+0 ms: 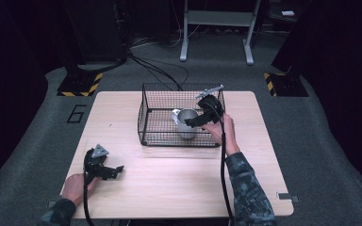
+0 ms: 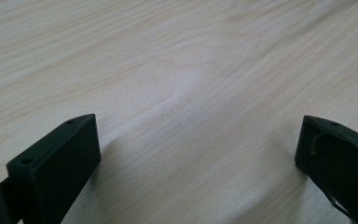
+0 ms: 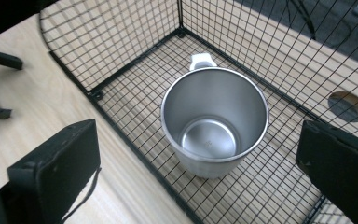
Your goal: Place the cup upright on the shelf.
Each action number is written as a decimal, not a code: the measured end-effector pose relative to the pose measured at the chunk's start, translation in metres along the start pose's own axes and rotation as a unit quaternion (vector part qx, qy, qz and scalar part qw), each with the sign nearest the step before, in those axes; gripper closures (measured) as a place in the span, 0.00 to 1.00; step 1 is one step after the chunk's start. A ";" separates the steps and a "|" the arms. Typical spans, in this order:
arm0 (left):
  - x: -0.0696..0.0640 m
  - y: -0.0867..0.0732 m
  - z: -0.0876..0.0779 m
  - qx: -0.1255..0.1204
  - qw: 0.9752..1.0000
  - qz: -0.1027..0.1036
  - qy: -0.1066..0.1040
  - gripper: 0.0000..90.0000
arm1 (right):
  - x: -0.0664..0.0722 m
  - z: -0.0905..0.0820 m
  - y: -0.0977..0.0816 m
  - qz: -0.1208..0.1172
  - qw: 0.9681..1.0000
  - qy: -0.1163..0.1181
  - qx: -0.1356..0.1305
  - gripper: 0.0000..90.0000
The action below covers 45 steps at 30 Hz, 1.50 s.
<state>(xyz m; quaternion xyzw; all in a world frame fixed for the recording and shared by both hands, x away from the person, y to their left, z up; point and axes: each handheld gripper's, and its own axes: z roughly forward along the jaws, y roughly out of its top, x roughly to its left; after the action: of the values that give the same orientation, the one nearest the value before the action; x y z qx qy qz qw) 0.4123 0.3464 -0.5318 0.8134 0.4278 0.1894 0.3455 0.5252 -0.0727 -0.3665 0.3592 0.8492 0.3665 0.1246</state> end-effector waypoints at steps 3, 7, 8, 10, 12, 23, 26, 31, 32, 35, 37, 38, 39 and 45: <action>0.000 0.000 0.000 0.000 1.000 0.000 0.000 0.00 | 0.008 -0.017 -0.007 -0.013 1.000 -0.004 -0.015 0.00; 0.000 0.000 0.000 0.000 1.000 0.000 0.000 0.00 | 0.015 -0.036 -0.020 -0.023 0.999 -0.007 -0.029 0.00; 0.000 0.000 0.000 0.000 1.000 0.000 0.000 0.00 | 0.017 -0.039 -0.023 -0.021 0.999 -0.009 -0.031 0.00; 0.000 0.000 0.000 0.000 1.000 0.000 0.000 0.00 | 0.019 -0.048 -0.030 -0.025 0.999 -0.011 -0.034 0.00; 0.000 0.000 0.000 0.000 1.000 0.000 0.000 0.00 | 0.020 -0.051 -0.035 -0.025 0.999 -0.012 -0.038 0.00; 0.000 0.000 0.000 0.000 1.000 0.000 0.000 0.00 | 0.021 -0.075 -0.092 -0.013 0.998 -0.035 -0.046 0.00; 0.000 0.000 0.000 0.000 1.000 0.000 0.000 0.00 | 0.016 -0.078 -0.112 0.000 0.998 -0.042 -0.046 0.00; 0.000 0.000 0.000 0.000 1.000 0.000 0.000 0.00 | 0.003 -0.077 -0.158 0.034 0.997 -0.057 -0.033 0.00; 0.000 0.000 0.000 0.000 1.000 0.000 0.000 0.00 | 0.000 -0.076 -0.167 0.037 0.997 -0.063 -0.031 0.00; 0.000 0.000 0.000 0.000 1.000 0.000 0.000 0.00 | -0.009 -0.072 -0.198 0.060 0.995 -0.076 -0.022 0.00; 0.000 0.000 0.000 0.000 1.000 0.000 0.000 0.00 | -0.015 -0.069 -0.217 0.080 0.993 -0.083 -0.012 0.00; 0.000 0.000 0.000 0.000 1.000 0.000 0.000 0.00 | -0.015 -0.069 -0.217 0.080 0.993 -0.083 -0.012 0.00; 0.000 0.000 0.000 0.000 1.000 0.000 0.000 0.00 | -0.021 -0.066 -0.235 0.088 0.992 -0.089 -0.011 0.00; 0.000 0.000 0.000 0.000 1.000 0.000 0.000 0.00 | -0.032 -0.064 -0.273 0.124 0.986 -0.109 -0.009 0.00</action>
<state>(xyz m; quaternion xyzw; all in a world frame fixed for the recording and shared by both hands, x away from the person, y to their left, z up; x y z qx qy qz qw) 0.4123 0.3464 -0.5318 0.8136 0.4276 0.1895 0.3454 0.3761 -0.2579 -0.5178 0.4985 0.7763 0.3449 0.1733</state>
